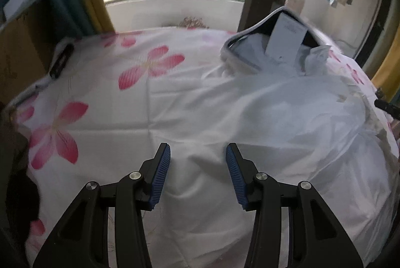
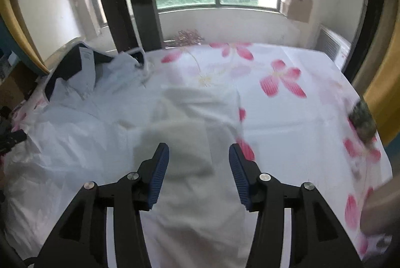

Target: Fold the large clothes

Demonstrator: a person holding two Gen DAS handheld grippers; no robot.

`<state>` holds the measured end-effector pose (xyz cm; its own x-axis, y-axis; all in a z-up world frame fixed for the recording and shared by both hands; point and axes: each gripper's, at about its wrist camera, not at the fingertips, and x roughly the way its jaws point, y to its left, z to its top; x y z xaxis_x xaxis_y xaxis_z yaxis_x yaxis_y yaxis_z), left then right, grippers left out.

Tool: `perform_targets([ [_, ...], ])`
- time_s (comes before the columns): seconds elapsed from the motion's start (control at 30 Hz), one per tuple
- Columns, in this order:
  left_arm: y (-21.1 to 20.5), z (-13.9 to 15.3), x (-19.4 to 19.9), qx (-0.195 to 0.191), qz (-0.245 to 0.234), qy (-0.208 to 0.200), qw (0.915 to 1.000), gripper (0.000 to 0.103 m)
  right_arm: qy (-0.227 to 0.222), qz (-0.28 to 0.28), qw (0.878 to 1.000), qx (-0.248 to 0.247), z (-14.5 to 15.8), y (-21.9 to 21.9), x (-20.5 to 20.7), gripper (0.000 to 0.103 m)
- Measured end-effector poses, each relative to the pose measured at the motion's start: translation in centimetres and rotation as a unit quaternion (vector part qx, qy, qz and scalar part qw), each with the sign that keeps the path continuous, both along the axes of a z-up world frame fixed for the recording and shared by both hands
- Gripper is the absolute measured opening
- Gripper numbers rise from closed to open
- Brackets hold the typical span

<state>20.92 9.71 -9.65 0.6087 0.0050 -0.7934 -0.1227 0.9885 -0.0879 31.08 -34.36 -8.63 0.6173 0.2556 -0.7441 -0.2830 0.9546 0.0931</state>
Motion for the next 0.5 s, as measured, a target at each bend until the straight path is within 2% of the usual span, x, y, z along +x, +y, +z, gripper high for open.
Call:
perform_targets([
  [0.1,0.2,-0.6,0.1,0.003,0.005,0.005,1.0,0.049,0.001,0.026,1.0,0.003,-0.5,1.0,1.4,0.05],
  [0.2,0.3,-0.6,0.1,0.008,0.003,0.004,1.0,0.049,0.034,0.03,0.999,-0.003,-2.2,1.6,2.7,0.047],
  [0.27,0.3,-0.7,0.1,0.012,0.001,0.002,0.9999,0.049,0.038,0.041,0.998,-0.008,-2.9,2.0,2.4,0.009],
  [0.33,0.5,-0.8,0.2,0.019,0.001,-0.001,0.9998,0.049,0.029,0.039,0.999,-0.017,-3.0,2.1,1.9,0.001],
  [0.5,0.9,-0.7,1.1,0.03,0.004,0.001,0.9995,0.049,0.011,0.013,0.999,-0.038,-2.2,1.0,0.5,0.001],
])
